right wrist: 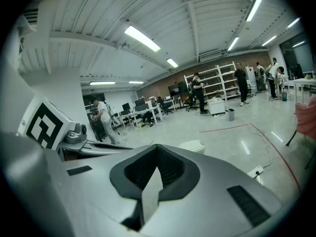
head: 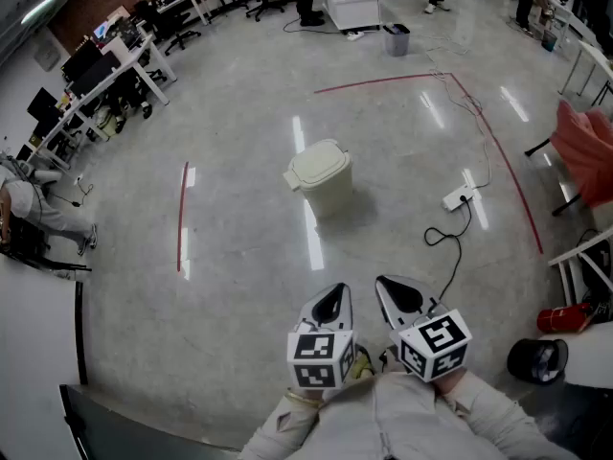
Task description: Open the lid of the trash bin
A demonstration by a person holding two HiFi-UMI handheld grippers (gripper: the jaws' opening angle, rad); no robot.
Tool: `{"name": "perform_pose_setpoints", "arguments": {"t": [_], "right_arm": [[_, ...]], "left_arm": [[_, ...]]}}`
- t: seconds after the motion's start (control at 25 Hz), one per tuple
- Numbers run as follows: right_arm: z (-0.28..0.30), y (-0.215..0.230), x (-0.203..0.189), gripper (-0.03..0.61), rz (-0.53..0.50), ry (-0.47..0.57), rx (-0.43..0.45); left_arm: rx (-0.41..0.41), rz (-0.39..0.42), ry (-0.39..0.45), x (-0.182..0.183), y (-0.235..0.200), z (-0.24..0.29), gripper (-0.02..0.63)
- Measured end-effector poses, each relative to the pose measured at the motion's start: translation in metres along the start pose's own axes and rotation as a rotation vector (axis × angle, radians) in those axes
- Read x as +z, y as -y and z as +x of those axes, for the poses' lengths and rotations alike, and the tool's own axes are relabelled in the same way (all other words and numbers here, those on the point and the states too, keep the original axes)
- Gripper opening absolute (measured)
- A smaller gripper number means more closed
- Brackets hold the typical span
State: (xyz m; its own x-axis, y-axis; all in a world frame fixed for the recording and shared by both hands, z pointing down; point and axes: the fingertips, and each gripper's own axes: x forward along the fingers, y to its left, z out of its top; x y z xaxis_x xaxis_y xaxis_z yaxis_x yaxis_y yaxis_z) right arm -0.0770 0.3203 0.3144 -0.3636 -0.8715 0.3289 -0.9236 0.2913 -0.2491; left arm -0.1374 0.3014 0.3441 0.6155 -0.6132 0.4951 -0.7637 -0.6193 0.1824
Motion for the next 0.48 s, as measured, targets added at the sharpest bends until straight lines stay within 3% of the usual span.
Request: {"name": "perform_pose_setpoints", "arguments": {"t": [0.48], "right_arm": [[-0.008,-0.044,-0.003,0.003,-0.031,0.012,-0.002]], "left_arm": [[-0.006,-0.034,0.018,-0.013,-0.015,-0.041,0.005]]}}
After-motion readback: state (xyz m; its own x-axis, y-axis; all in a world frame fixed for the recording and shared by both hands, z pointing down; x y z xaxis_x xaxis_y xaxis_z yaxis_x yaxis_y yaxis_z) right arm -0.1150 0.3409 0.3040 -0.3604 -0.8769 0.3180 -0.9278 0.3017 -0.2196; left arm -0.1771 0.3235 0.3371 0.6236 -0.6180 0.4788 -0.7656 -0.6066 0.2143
